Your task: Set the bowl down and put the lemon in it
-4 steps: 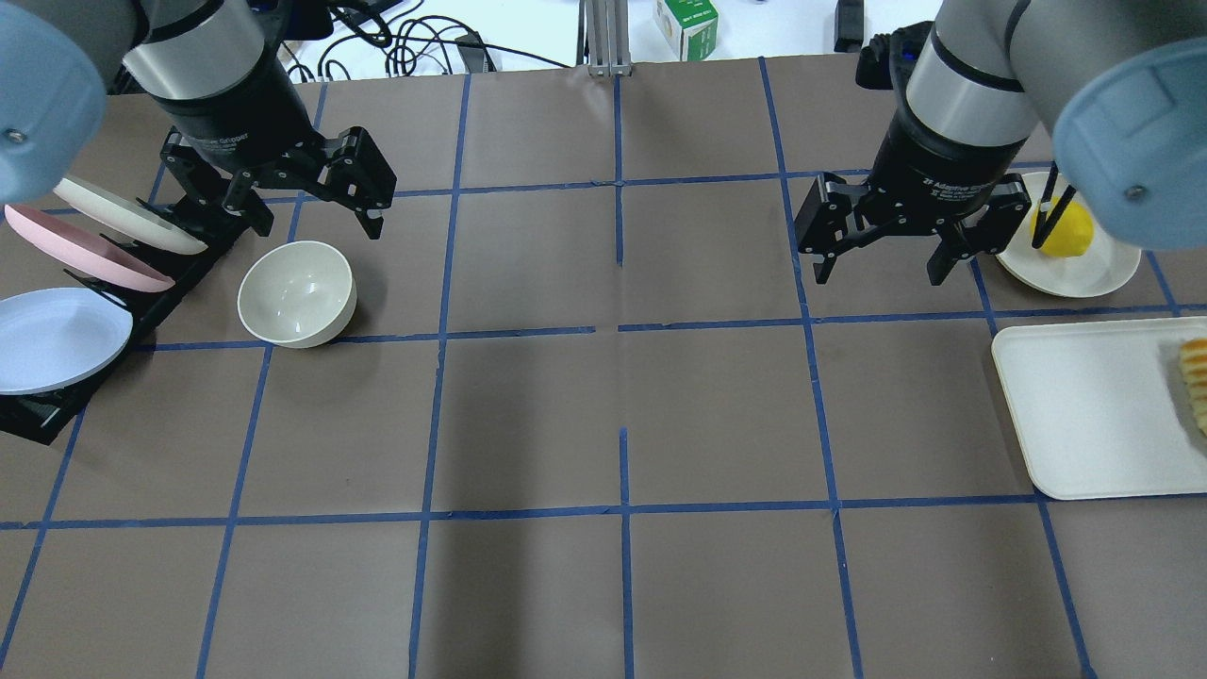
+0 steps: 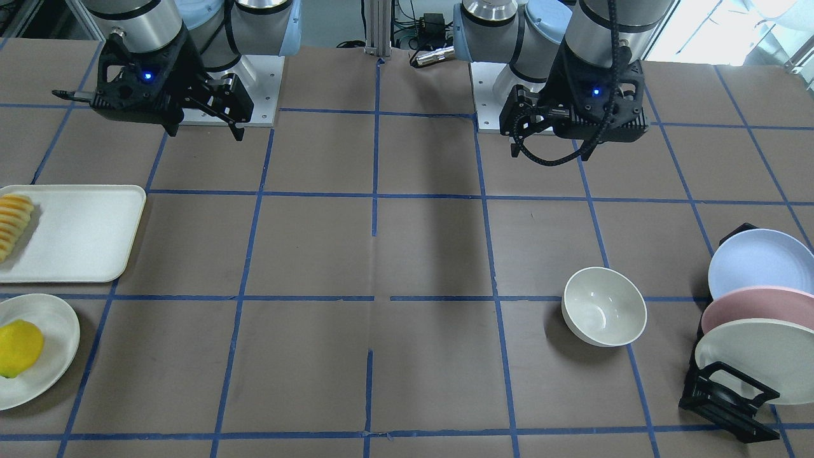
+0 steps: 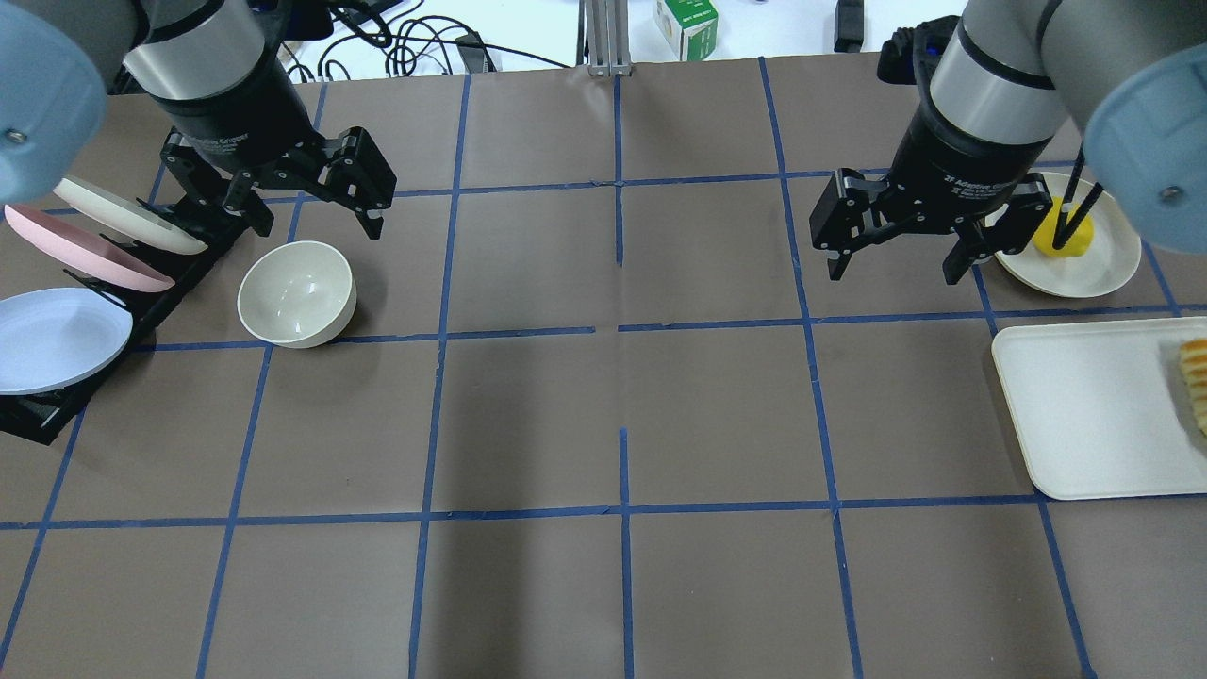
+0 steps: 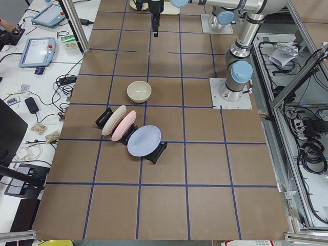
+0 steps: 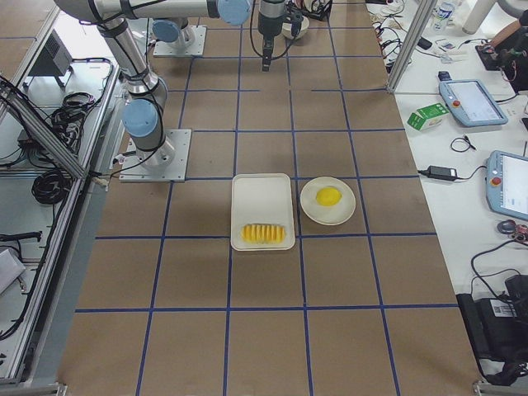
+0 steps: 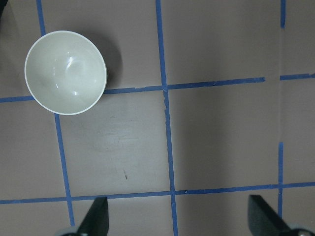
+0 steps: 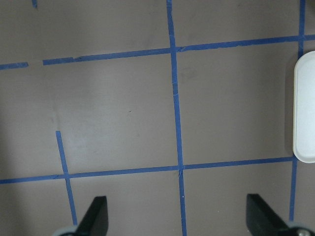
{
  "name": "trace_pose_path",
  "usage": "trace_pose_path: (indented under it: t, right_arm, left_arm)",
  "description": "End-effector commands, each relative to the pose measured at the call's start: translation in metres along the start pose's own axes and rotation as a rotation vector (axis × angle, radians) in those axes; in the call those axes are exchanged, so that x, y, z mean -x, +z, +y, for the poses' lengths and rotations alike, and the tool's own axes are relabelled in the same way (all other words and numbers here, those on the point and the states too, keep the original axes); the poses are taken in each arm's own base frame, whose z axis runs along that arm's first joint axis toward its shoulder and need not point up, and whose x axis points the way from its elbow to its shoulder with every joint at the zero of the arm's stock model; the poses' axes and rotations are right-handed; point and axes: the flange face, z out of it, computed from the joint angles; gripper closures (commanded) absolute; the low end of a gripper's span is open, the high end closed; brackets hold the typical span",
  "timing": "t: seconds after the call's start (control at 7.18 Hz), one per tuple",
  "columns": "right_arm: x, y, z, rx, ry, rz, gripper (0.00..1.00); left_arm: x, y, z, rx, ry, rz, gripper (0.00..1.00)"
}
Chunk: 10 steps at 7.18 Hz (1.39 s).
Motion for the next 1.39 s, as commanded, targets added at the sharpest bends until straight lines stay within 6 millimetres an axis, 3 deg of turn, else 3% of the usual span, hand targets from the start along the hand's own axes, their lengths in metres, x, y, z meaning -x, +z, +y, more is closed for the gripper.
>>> trace_pose_path:
  t: [0.0,0.14,0.28,0.42,0.56,0.7,0.97,1.25]
  right_arm:
    - [-0.045,0.013,-0.029,0.025,0.066,-0.011,0.00]
    - [-0.078,0.012,-0.039,0.017,0.070,-0.015,0.00]
    - [-0.113,0.017,-0.059,-0.021,0.030,-0.008,0.00]
    - [-0.156,0.035,-0.089,-0.050,0.016,0.007,0.00]
    - [-0.206,0.060,-0.114,-0.051,0.000,-0.002,0.00]
    - [-0.236,0.079,-0.143,-0.090,-0.002,0.012,0.00]
    - [-0.252,0.121,-0.183,-0.155,-0.002,0.045,0.00]
    - [-0.278,0.135,-0.215,-0.167,-0.078,0.093,0.00]
  left_arm:
    - [0.011,0.005,-0.004,0.008,0.001,-0.001,0.00]
    - [0.029,0.019,-0.021,0.013,0.035,-0.002,0.00]
    - [0.066,0.068,-0.042,0.061,0.002,0.009,0.00]
    - [0.118,0.117,-0.064,0.013,-0.079,0.006,0.00]
    - [0.152,0.152,-0.073,0.021,-0.116,0.006,0.00]
    - [0.181,0.178,-0.079,0.048,-0.123,0.010,0.00]
    - [0.218,0.229,-0.096,0.047,-0.080,0.007,0.00]
    - [0.229,0.262,-0.103,0.079,-0.028,0.009,0.00]
